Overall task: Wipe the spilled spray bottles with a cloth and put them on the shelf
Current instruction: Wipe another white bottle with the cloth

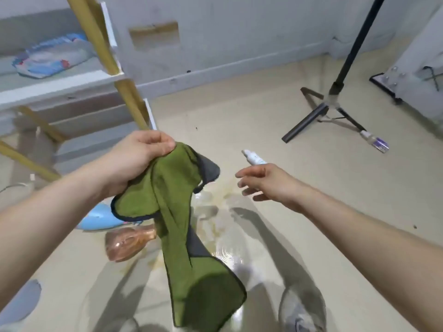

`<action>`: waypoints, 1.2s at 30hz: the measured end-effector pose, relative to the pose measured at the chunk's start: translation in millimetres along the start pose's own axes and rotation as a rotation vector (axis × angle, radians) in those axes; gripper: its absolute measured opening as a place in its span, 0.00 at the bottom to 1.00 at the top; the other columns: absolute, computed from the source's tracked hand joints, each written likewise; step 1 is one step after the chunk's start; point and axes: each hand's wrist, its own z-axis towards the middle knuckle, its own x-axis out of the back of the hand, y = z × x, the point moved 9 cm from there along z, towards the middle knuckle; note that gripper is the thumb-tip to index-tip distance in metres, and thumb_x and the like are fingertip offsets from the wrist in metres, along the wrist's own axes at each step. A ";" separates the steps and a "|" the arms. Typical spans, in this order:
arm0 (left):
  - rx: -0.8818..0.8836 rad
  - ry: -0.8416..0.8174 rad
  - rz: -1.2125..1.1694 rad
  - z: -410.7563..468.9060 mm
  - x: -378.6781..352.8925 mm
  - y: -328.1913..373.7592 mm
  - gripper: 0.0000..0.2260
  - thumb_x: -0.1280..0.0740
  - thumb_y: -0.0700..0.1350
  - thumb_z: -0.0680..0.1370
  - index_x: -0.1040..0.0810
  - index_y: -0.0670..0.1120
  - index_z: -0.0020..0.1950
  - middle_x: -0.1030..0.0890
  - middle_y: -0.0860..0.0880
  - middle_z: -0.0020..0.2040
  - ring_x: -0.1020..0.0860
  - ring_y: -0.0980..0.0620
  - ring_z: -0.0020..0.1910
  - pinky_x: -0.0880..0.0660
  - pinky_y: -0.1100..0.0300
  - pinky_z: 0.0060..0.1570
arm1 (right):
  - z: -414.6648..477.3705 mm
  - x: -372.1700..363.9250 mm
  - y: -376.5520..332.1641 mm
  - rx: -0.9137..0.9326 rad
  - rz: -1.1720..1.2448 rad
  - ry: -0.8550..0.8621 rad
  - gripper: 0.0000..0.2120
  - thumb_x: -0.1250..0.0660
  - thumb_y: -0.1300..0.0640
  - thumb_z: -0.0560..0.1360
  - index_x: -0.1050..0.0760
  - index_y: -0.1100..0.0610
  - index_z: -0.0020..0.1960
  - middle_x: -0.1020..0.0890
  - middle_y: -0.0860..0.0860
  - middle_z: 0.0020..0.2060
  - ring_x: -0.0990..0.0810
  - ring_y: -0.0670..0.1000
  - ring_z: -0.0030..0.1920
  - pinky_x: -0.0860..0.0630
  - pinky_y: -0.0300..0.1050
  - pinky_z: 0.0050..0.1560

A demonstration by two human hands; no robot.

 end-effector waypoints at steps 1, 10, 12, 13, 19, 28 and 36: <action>0.014 0.018 0.022 10.5 0.1 0.2 0.10 0.36 0.40 0.80 0.23 0.47 0.39 0.22 0.51 0.30 0.26 0.57 0.25 0.27 0.68 0.27 | 2.0 10.5 15.0 -0.053 0.017 0.034 0.10 0.36 0.58 0.79 0.21 0.53 0.59 0.18 0.50 0.53 0.17 0.49 0.50 0.21 0.45 0.51; 0.275 0.329 0.278 5.8 40.2 38.3 0.11 0.36 0.39 0.80 0.24 0.51 0.40 0.23 0.49 0.38 0.26 0.47 0.39 0.30 0.57 0.40 | -84.5 120.5 19.2 -0.367 0.162 0.112 0.14 0.41 0.64 0.81 0.25 0.57 0.63 0.19 0.57 0.49 0.21 0.50 0.41 0.26 0.40 0.41; 0.328 0.311 0.255 4.4 26.1 50.0 0.12 0.35 0.35 0.79 0.25 0.51 0.42 0.21 0.47 0.40 0.24 0.47 0.37 0.26 0.59 0.37 | -82.1 139.2 -3.0 -0.346 0.105 0.098 0.15 0.40 0.63 0.81 0.26 0.53 0.65 0.20 0.55 0.54 0.21 0.50 0.46 0.26 0.42 0.44; 0.355 0.304 0.216 5.9 17.6 53.9 0.12 0.35 0.34 0.78 0.25 0.51 0.44 0.20 0.47 0.42 0.23 0.48 0.36 0.25 0.59 0.34 | -76.1 146.9 -13.7 -0.322 0.038 0.093 0.17 0.40 0.62 0.80 0.27 0.52 0.67 0.21 0.52 0.56 0.22 0.49 0.48 0.27 0.42 0.46; 0.435 0.214 0.099 28.9 -25.1 55.5 0.21 0.44 0.31 0.75 0.19 0.54 0.49 0.17 0.47 0.46 0.20 0.44 0.42 0.24 0.59 0.41 | -20.0 139.1 -76.4 -0.001 -0.497 -0.181 0.37 0.42 0.70 0.75 0.47 0.47 0.79 0.36 0.39 0.69 0.28 0.43 0.63 0.38 0.22 0.49; 0.731 0.367 -0.342 85.4 -93.3 -34.6 0.19 0.43 0.29 0.76 0.14 0.44 0.42 0.14 0.44 0.39 0.18 0.48 0.37 0.20 0.56 0.42 | 141.1 138.1 4.5 -0.267 -0.540 -0.158 0.12 0.37 0.58 0.79 0.23 0.57 0.62 0.21 0.51 0.45 0.24 0.52 0.43 0.30 0.39 0.45; 0.833 0.430 -0.443 100.1 -143.8 -117.1 0.17 0.35 0.33 0.71 0.13 0.53 0.42 0.14 0.48 0.46 0.19 0.39 0.52 0.27 0.45 0.63 | 252.2 114.7 102.2 -0.328 -0.754 -0.172 0.24 0.36 0.48 0.79 0.33 0.57 0.70 0.22 0.56 0.61 0.23 0.58 0.60 0.27 0.45 0.54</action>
